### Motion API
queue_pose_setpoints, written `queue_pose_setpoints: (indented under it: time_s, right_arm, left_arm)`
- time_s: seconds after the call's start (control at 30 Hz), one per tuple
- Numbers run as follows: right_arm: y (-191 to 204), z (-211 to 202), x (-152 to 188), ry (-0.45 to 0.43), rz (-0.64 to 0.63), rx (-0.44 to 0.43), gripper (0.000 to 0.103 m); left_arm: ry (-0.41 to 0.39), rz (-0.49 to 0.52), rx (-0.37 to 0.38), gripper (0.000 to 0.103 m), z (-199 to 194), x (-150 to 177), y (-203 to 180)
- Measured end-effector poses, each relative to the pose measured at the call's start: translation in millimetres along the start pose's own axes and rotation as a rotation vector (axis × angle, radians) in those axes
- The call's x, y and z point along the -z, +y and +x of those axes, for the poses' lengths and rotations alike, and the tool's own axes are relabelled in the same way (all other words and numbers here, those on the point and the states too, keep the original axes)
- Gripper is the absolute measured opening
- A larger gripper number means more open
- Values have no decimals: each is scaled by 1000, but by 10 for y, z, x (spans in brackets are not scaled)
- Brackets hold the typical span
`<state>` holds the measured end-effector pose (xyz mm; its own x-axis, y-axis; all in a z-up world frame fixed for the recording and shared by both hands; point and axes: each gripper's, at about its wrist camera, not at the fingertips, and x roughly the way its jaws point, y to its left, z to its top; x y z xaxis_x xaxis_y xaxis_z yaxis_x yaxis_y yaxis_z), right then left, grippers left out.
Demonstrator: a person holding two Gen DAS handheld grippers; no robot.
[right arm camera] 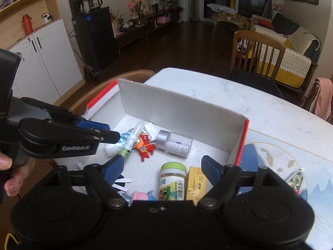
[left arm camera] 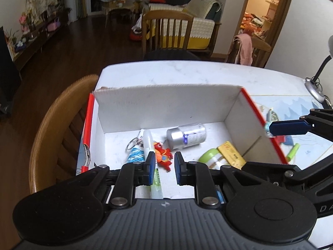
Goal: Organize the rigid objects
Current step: 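Open the right tool releasing the jar while the left tool releases the glue stick in the box, then move both tools back over the remaining items on the mat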
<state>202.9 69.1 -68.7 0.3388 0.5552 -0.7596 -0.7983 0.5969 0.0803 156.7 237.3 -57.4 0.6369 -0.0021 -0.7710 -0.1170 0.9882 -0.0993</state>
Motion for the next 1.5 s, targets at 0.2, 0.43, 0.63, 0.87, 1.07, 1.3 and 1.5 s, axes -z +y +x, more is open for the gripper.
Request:
queue_pose_setpoints:
  time_s: [0.2,0.43,0.63,0.87,1.07,1.3,1.5]
  right_arm:
    - [15,-297,45,-60,32,3,82]
    - [-13,-642,144,-121,57,9,84]
    - [-113,-864,272,-147,99,18,87]
    - [-334,-1125,551,-172,149,40,91]
    - [-634,-1279,864,-175,175,81,97]
    - [-1056,-1301,1138,-145,214,117,98]
    - [-1443,-1265,1354,-107,251,129,98]
  left_arm:
    - [-53,20,14,18,-259,30,-139]
    - [-84,38,47,18,-448,93,-326]
    - [-99,56,73,29,-509,146,-518]
    - [-144,78,87,80,-573,205,-772]
    - [-139,74,111,82,-504,208,-1047]
    - [-113,95,128,87,-297,228,-1463]
    - [-109,103,147,101,-70,231,-1810]
